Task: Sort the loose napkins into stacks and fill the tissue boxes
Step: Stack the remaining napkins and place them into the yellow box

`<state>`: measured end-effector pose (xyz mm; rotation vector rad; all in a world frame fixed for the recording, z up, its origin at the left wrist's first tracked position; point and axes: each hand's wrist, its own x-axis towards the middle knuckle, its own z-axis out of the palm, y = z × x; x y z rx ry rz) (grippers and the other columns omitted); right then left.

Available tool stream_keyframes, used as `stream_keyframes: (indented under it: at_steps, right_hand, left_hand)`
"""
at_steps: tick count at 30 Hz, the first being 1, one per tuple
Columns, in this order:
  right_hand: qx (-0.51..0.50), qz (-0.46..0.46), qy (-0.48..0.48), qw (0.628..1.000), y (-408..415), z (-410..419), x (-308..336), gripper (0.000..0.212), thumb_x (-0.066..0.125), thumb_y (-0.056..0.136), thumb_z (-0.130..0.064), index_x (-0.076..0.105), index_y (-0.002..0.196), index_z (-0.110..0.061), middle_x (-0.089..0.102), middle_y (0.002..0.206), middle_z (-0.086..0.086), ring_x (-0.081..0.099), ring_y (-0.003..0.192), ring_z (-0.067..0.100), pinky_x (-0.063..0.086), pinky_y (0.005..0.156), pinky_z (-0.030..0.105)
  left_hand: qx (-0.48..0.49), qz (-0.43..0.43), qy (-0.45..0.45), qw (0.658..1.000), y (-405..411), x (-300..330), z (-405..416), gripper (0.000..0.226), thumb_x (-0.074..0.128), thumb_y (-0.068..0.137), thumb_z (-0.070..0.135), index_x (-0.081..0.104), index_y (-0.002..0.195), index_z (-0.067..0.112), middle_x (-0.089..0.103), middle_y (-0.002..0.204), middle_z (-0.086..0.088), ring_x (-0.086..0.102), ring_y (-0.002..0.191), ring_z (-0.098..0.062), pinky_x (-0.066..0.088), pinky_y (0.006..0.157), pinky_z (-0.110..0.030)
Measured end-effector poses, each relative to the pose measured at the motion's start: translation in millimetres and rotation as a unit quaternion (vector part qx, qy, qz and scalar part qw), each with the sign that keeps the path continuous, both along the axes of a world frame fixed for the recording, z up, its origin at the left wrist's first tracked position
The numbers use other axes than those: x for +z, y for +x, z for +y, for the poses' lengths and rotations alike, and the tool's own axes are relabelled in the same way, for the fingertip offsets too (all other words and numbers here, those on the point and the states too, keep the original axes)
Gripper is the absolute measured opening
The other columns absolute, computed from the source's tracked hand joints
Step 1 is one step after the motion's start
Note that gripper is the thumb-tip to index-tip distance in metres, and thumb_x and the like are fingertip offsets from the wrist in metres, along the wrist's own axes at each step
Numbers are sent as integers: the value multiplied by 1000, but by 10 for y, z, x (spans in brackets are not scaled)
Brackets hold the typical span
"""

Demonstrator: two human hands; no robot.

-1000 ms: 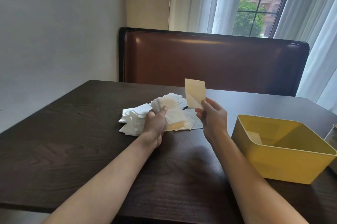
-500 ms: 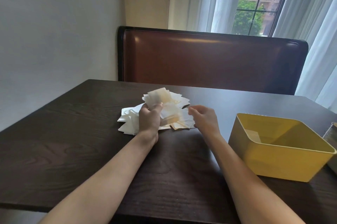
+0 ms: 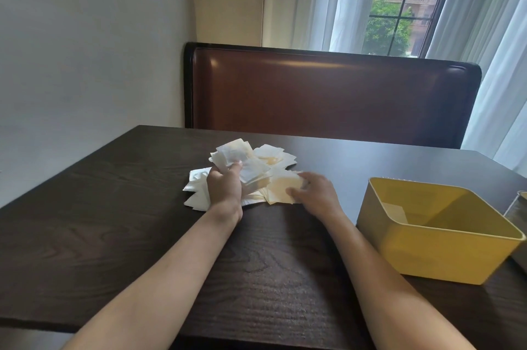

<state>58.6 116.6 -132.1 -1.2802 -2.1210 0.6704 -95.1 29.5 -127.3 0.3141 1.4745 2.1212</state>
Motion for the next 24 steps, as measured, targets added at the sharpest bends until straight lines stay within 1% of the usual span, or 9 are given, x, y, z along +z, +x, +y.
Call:
stream_keyframes:
  at_steps: [2, 3, 5, 8, 11, 13, 19, 22, 24]
  right_hand:
    - [-14, 58, -11, 998, 24, -10, 12, 22, 73, 86, -24, 72, 103, -10, 66, 89, 3, 60, 88, 22, 42, 64, 21]
    - [-21, 66, -7, 998, 31, -12, 17, 22, 72, 88, -24, 73, 100, -7, 64, 85, 2, 57, 83, 20, 39, 59, 19]
    - [-33, 72, 6, 997, 31, -6, 12, 28, 67, 91, -28, 73, 106, -5, 69, 96, 5, 57, 84, 17, 40, 65, 21]
    - [-45, 77, 28, 996, 28, -25, 16, 25, 60, 94, -27, 76, 103, -11, 74, 105, 7, 61, 86, 19, 42, 70, 25]
    - [-52, 92, 31, 994, 45, -35, 16, 24, 63, 93, -24, 76, 112, -15, 72, 117, 4, 65, 99, 22, 51, 81, 29]
    - [-52, 104, 34, 993, 49, -27, 15, 24, 64, 93, -23, 76, 112, -15, 72, 117, 3, 65, 99, 22, 54, 86, 33]
    - [-70, 143, 41, 986, 52, -59, 45, 29, 59, 97, -30, 79, 91, -10, 74, 88, 3, 64, 74, 16, 58, 72, 34]
    - [-82, 87, 27, 992, 67, -76, 42, 25, 60, 96, -29, 79, 101, -13, 74, 98, 1, 63, 80, 15, 53, 71, 29]
    - [-97, 91, 36, 990, 85, -68, 35, 22, 63, 93, -26, 79, 102, -15, 75, 101, 1, 65, 83, 17, 54, 72, 29]
  left_hand:
    - [-2, 2, -8, 1000, 5, 1, -2, 13, 69, 91, 21, 56, 90, 19, 67, 100, -5, 68, 102, -29, 56, 95, -50]
    - [-3, 3, -12, 1000, 7, 0, -2, 13, 69, 91, 22, 56, 91, 19, 67, 101, -6, 68, 102, -29, 56, 95, -50]
    - [-7, 4, -14, 1000, 10, 2, -5, 13, 70, 90, 23, 58, 94, 18, 69, 104, -8, 68, 102, -30, 56, 95, -51]
    - [-12, 0, -17, 1000, 19, 13, -16, 13, 69, 90, 22, 59, 96, 17, 69, 106, -10, 69, 101, -30, 57, 93, -51]
    - [-20, -5, -17, 1000, 26, 15, -19, 11, 69, 91, 21, 59, 94, 16, 69, 106, -10, 69, 102, -30, 57, 93, -52]
    - [-21, -3, -17, 1000, 27, 14, -18, 10, 69, 91, 21, 60, 93, 17, 69, 103, -9, 69, 102, -30, 57, 93, -52]
    - [-27, -6, -24, 999, 37, 27, -32, 11, 69, 91, 22, 60, 94, 16, 69, 106, -11, 69, 103, -31, 57, 93, -52]
    - [-28, -4, -30, 999, 35, 24, -37, 13, 71, 89, 23, 61, 95, 16, 70, 110, -13, 69, 102, -32, 57, 92, -53]
    - [-34, -3, -31, 999, 37, 24, -38, 15, 70, 89, 22, 63, 99, 13, 70, 111, -14, 69, 102, -32, 58, 90, -52]
